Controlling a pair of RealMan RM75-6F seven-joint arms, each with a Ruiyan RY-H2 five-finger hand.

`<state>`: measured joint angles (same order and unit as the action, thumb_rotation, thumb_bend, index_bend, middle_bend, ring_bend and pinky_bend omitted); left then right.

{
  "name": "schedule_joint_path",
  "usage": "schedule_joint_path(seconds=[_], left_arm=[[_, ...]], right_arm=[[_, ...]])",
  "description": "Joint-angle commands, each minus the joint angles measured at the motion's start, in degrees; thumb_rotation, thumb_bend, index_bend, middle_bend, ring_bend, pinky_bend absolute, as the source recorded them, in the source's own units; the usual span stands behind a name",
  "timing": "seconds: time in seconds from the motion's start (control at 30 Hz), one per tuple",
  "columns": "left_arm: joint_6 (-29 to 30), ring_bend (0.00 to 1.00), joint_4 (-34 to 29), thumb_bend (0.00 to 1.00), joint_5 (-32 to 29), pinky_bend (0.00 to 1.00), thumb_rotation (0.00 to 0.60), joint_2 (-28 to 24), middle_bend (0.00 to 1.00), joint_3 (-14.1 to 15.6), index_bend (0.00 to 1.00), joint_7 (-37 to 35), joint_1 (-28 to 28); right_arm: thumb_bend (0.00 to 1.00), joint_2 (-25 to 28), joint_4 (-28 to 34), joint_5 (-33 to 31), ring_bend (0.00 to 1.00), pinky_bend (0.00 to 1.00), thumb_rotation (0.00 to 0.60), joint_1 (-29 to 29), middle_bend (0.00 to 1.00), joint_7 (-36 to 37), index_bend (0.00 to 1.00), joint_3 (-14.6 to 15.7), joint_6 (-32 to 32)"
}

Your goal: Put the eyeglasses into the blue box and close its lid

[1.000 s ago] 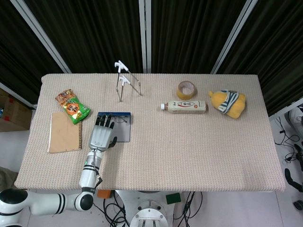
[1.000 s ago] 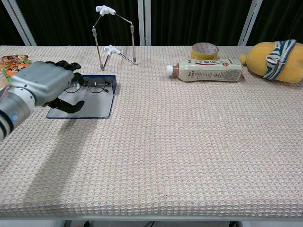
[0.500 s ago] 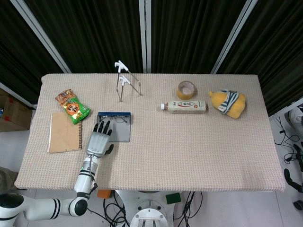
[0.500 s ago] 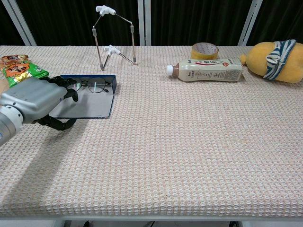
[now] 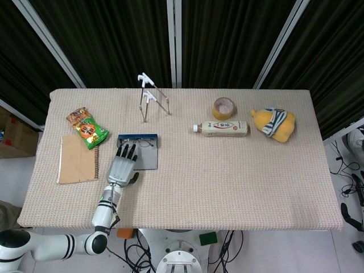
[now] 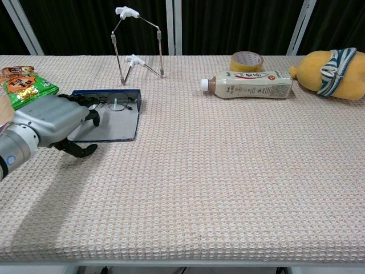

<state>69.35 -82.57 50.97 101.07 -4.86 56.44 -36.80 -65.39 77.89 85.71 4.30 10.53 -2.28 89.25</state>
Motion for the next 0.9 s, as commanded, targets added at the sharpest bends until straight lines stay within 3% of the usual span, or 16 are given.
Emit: schedule_joint_path(seconds=[0.03, 0.13, 0.37, 0.53, 0.9], left_arm=[[-0.8, 0.00, 0.7, 0.33, -0.9, 0.12, 0.399, 0.1, 0.00, -0.4, 0.24, 0.9, -0.6], [-1.8, 0.00, 1.2, 0.33, -2.4, 0.12, 0.456, 0.1, 0.00, -1.0, 0.24, 1.7, -1.1], [-2.5, 0.00, 2.5, 0.33, -3.2, 0.12, 0.494, 0.2, 0.00, -1.7, 0.25, 2.0, -2.2], [-2.4, 0.00, 5.8, 0.33, -2.0, 0.12, 0.591, 1.2, 0.00, -1.9, 0.30, 0.9, -2.7], [-4.9, 0.00, 10.5, 0.33, -1.2, 0.12, 0.600, 2.3, 0.00, -2.7, 0.38, -2.0, -3.6]], right_arm=[[0.46, 0.0, -0.1, 0.0, 0.00, 0.00, 0.600, 0.0, 0.00, 0.1, 0.00, 0.0, 0.0], [0.46, -0.1, -0.2, 0.0, 0.00, 0.00, 0.600, 0.1, 0.00, 0.2, 0.00, 0.0, 0.1], [0.46, -0.2, -0.4, -0.2, 0.00, 0.00, 0.600, 0.0, 0.00, 0.2, 0.00, 0.0, -0.1], [0.46, -0.3, -0.5, -0.2, 0.00, 0.00, 0.600, 0.0, 0.00, 0.0, 0.00, 0.0, -0.3], [0.46, -0.1, -0.1, -0.4, 0.00, 0.00, 0.600, 0.1, 0.00, -0.5, 0.00, 0.0, -0.2]])
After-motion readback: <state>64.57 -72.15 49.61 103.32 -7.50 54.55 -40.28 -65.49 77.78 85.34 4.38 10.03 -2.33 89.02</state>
